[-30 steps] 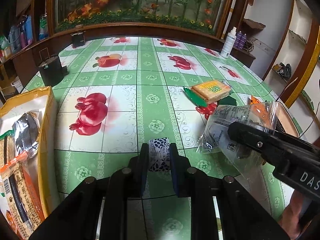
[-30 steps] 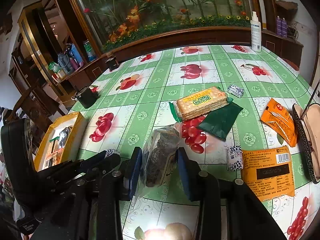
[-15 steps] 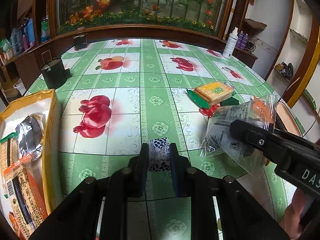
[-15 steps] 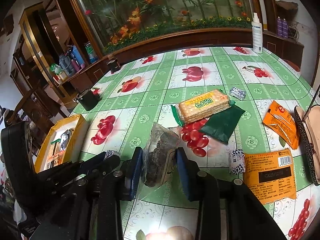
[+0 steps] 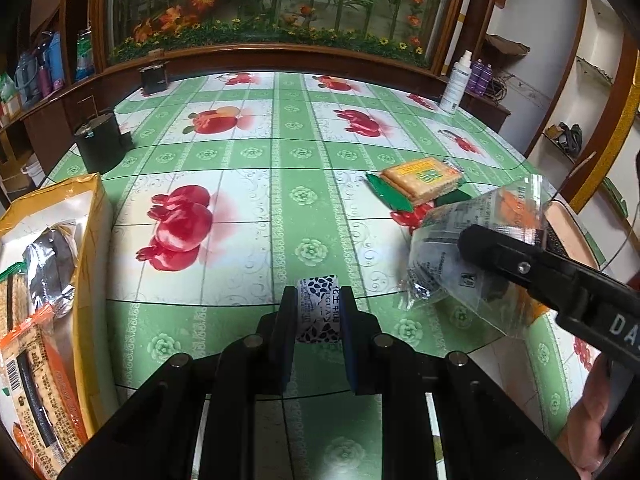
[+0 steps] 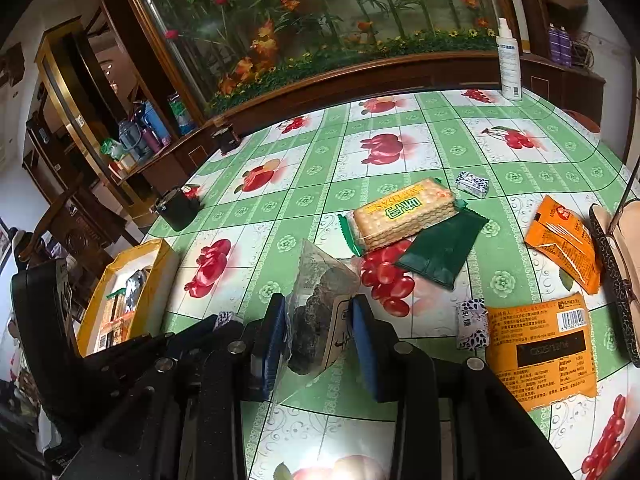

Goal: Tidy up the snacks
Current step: 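Carry the clear bag and the patterned packet over the white tray with both tools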

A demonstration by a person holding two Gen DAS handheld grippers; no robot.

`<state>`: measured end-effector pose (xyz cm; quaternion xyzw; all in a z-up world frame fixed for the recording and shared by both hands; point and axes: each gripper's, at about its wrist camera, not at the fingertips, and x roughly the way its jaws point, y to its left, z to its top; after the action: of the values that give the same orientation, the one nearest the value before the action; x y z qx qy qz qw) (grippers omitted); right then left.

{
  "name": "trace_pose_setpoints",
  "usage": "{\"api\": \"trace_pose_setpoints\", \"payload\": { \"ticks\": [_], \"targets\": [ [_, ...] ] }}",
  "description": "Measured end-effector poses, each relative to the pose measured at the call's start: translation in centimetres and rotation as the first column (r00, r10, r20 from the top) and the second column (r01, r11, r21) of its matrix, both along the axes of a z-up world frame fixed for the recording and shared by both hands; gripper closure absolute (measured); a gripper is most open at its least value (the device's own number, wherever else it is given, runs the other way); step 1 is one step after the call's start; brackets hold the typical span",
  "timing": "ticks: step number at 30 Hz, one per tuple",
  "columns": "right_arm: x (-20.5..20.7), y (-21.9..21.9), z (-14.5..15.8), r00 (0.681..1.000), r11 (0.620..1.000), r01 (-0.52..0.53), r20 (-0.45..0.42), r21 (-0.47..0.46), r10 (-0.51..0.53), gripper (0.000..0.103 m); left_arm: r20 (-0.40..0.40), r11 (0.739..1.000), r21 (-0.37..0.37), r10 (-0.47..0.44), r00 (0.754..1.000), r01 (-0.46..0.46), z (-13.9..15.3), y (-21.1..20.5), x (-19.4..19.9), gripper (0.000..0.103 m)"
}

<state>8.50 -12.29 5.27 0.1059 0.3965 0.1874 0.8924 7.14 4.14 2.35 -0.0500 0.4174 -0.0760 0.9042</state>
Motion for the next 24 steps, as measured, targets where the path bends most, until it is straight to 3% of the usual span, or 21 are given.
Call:
{"api": "trace_pose_setpoints", "payload": {
  "ticks": [7, 13, 18, 22, 24],
  "targets": [
    [-0.7, 0.4, 0.6, 1.0, 1.0, -0.018, 0.022, 0.016, 0.017, 0.067, 0.037, 0.996, -0.081, -0.03, 0.999, 0.033, 1.8, 0.5, -1.0, 0.084],
    [-1.8, 1.7, 1.6, 0.996, 0.999, -0.04, 0.079, 0.028, 0.038, 0.067, 0.098, 0.988, -0.156, -0.002, 0.995, 0.017, 4.6, 3.1, -2.1, 0.084],
    [-3.7, 3.9, 2.6, 0.986, 0.994, -0.092, 0.144, 0.054, 0.084, 0.067, 0.133, 0.988, -0.145, 0.072, 0.988, -0.052, 6.5, 6.5, -2.9, 0.084],
    [-5.2, 6.8, 3.3, 0.976, 0.98, -0.173, 0.15, 0.096, 0.158, 0.067, 0.136, 0.981, -0.112, 0.171, 0.976, -0.157, 7.0, 10.7, -3.2, 0.084],
    [-6.1, 8.6, 3.6, 0.967, 0.966, -0.225, 0.154, 0.128, 0.204, 0.067, 0.13, 0.964, -0.105, 0.257, 0.958, -0.244, 7.0, 13.6, -3.3, 0.084]
  ]
}}
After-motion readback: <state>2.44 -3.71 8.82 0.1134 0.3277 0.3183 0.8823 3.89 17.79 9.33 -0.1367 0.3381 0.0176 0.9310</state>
